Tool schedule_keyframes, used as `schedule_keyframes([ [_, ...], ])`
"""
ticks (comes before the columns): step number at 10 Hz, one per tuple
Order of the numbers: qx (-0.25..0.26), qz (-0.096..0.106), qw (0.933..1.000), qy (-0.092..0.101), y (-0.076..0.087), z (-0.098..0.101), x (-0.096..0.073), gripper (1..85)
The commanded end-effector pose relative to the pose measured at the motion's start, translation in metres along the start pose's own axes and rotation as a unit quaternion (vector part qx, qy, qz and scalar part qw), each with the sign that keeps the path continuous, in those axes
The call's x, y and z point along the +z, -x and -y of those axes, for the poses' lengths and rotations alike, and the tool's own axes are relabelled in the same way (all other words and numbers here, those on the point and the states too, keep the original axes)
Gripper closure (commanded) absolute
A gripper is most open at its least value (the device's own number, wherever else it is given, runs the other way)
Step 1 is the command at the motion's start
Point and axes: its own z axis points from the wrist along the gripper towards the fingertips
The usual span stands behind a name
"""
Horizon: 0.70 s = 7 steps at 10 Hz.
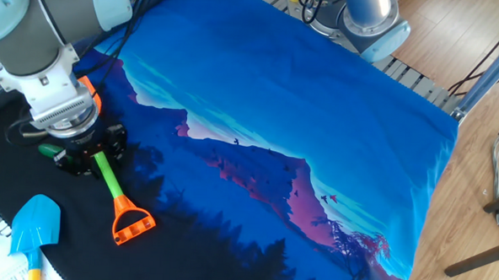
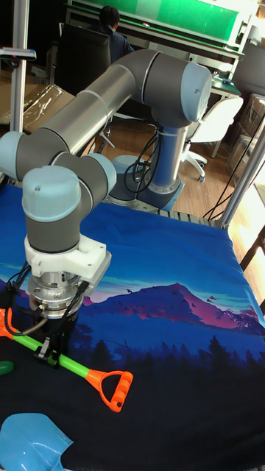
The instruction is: Use a shovel to scoop up an object
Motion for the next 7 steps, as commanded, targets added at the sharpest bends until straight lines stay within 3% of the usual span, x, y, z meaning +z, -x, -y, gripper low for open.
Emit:
schedule_keyframes([
  [1,0.012,0.003,0.9999,0.004,0.004,-0.003,-0.003,59.7],
  [5,0.024,-0.005,0.9997,0.005,-0.001,-0.005,-0.006,71.7],
  [7,0.041,0.002,0.9991,0.011,0.003,-0.010,-0.013,73.7],
])
